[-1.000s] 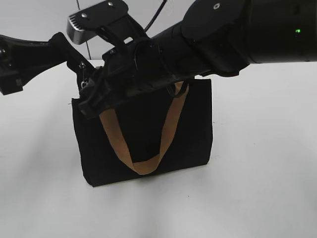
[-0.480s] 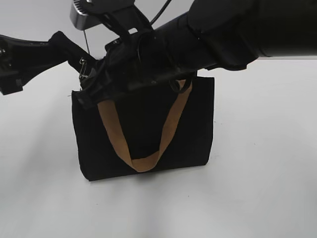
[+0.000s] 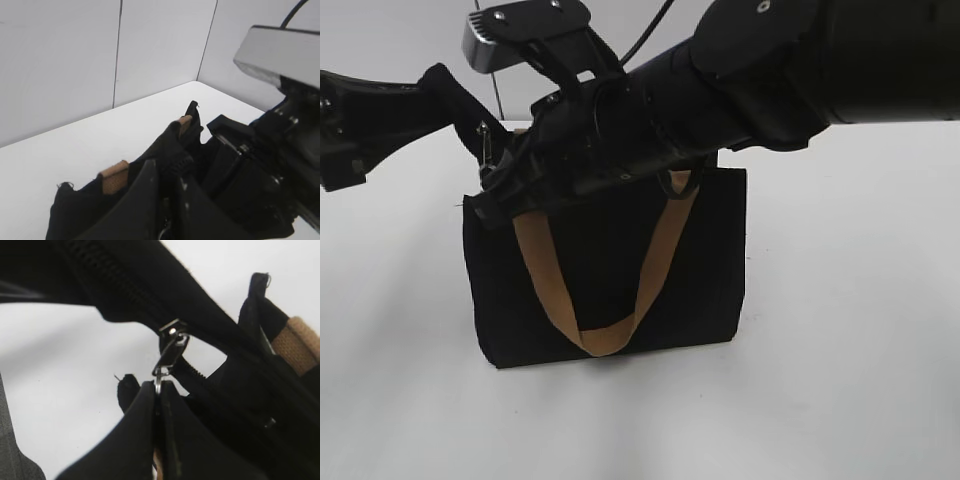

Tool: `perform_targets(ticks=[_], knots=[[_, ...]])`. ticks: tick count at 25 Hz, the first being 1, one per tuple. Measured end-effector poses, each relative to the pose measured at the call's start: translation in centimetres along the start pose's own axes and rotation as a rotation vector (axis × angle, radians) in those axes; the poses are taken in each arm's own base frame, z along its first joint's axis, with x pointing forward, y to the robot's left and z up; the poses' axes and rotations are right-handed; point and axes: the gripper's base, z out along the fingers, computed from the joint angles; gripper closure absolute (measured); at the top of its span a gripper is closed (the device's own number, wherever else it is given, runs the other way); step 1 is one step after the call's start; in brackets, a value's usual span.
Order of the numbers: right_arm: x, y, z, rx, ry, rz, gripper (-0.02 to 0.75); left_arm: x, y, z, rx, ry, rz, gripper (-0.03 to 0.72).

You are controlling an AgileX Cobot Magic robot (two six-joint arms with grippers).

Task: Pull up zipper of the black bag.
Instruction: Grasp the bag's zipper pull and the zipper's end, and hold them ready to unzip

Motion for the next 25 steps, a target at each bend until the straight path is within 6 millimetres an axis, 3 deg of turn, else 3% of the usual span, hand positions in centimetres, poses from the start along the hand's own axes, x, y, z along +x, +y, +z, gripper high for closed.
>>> perform_targets(ticks=[7,14,25], knots=[[0.18,-0.06,0.25,-0.001,0.006,0.015,0.724,0.0,0.0,0.0,0.0,0.0,0.0,0.666],[0.2,-0.07,0.28,-0.001,0.007,0.015,0.606,0.0,0.0,0.0,0.0,0.0,0.0,0.666],[0.15,-0.2,0.31,0.013,-0.001,0.036,0.587,0.0,0.0,0.0,0.0,0.0,0.0,0.666]])
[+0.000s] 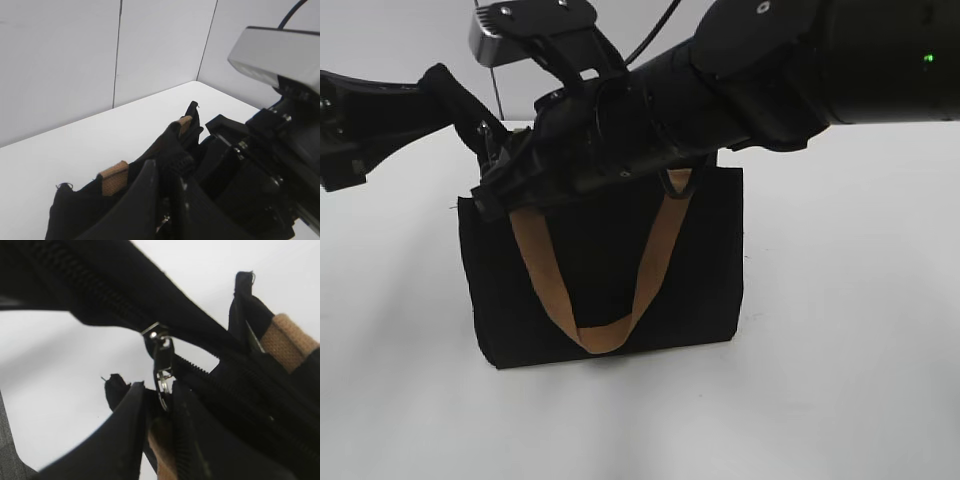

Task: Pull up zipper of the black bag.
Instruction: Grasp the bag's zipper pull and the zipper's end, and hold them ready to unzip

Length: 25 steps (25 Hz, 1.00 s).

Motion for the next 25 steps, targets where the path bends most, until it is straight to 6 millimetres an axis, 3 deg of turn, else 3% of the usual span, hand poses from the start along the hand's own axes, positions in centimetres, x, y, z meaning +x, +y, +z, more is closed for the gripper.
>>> perform_targets(ticks=[25], knots=[[-0.04,-0.01,-0.03,0.002,-0.003,0.044,0.533,0.0,0.0,0.0,0.0,0.0,0.0,0.666]])
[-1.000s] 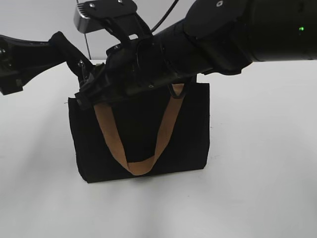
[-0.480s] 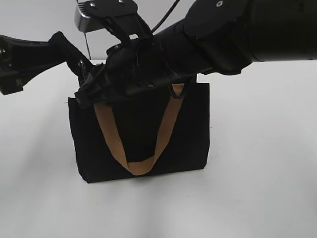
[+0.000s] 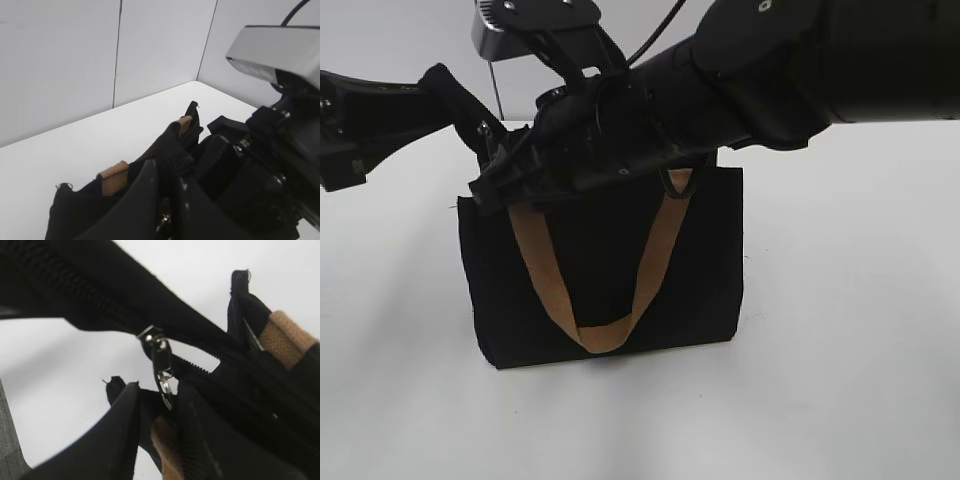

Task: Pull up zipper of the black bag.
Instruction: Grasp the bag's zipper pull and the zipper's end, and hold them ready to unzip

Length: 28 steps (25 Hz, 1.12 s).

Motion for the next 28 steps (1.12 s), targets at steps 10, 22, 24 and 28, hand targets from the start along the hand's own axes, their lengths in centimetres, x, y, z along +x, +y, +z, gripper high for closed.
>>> perform_targets(ticks=[10,22,24,28], knots=[[-0.32,0.04,-0.31,0.006,-0.015,0.006,0.524,0.0,0.0,0.0,0.0,0.0,0.0,0.666],[-0.41,-0.08,-0.32,0.019,-0.024,0.009,0.601,0.0,0.0,0.0,0.0,0.0,0.0,0.666],[-0.4,-0.07,-0.32,0.018,-0.024,0.009,0.68,0.0,0.0,0.0,0.0,0.0,0.0,0.666],[-0.4,-0.08,-0.32,0.018,-0.024,0.009,0.738,0.0,0.0,0.0,0.0,0.0,0.0,0.666]])
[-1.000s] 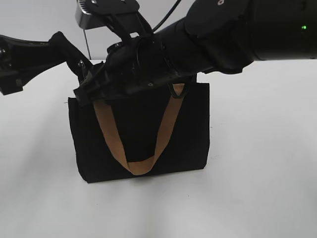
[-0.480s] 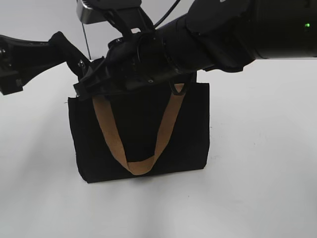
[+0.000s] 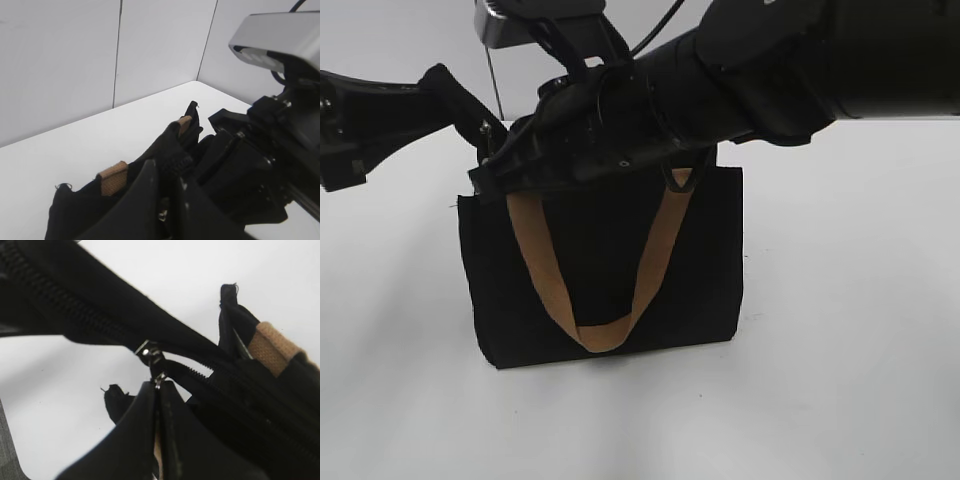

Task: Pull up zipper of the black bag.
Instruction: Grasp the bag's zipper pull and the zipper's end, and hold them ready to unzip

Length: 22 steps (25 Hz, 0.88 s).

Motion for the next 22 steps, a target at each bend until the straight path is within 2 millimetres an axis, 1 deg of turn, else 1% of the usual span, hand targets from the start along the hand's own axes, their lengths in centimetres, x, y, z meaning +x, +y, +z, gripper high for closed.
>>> perform_targets(ticks=[5,10,17,22], knots=[[-0.1,0.1,-0.1,-0.007,0.001,0.0,0.738,0.0,0.0,0.0,0.0,0.0,0.0,0.666],[-0.7,0.3,-1.2,-0.017,-0.018,-0.017,0.738,0.0,0.0,0.0,0.0,0.0,0.0,0.666],[-1.1,-0.5,-2.3,-0.034,-0.011,-0.011,0.738,0.0,0.0,0.0,0.0,-0.001,-0.001,0.667],[-0.8,-1.1,-2.6,-0.042,0.025,-0.018,0.738,-0.1,0.0,-0.1,-0.004,-0.005,0.002,0.667]])
